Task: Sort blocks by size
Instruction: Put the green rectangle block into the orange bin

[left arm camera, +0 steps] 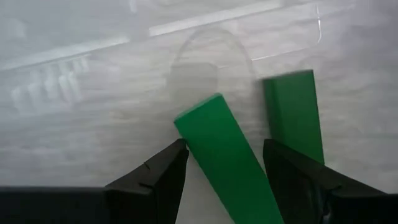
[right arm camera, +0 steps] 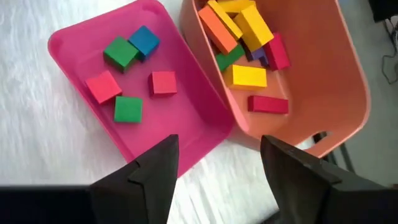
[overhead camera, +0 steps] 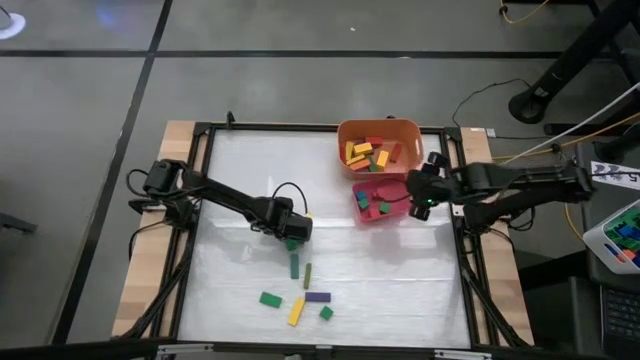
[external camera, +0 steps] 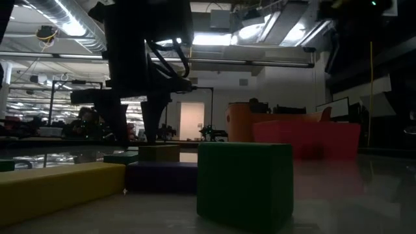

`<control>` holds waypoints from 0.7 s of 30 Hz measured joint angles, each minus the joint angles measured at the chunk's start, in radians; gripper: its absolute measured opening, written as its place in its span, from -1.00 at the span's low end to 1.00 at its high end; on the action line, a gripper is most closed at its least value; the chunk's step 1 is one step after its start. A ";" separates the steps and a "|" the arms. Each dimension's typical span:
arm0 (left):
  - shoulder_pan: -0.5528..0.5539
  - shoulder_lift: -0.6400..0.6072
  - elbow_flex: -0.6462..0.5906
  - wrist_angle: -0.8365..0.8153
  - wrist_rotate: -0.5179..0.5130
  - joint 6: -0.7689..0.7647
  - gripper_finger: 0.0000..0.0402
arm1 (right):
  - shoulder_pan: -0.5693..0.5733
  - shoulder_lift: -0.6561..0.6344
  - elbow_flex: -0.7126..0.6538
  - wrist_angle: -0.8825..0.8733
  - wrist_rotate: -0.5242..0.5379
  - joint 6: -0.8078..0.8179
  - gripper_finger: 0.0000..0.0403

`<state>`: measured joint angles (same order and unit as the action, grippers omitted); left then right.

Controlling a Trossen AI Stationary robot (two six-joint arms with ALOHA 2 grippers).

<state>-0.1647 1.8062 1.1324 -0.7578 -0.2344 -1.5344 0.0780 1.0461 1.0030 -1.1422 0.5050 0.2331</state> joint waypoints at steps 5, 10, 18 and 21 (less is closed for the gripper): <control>0.017 0.010 0.000 0.004 0.012 -0.020 -0.02 | 0.000 -0.121 -0.158 0.145 -0.011 0.005 0.13; 0.022 0.037 -0.004 0.013 0.079 -0.032 -0.02 | 0.000 -0.179 -0.235 0.262 -0.026 0.005 0.13; 0.023 0.050 -0.010 0.006 0.108 0.022 -0.13 | 0.000 -0.185 -0.246 0.335 -0.113 0.005 0.13; 0.023 0.050 -0.004 0.000 0.113 0.052 -0.32 | 0.001 -0.185 -0.246 0.342 -0.192 0.005 0.13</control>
<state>-0.1417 1.8561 1.1279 -0.7574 -0.1210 -1.4824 0.0792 0.8616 0.7570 -0.8001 0.3128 0.2382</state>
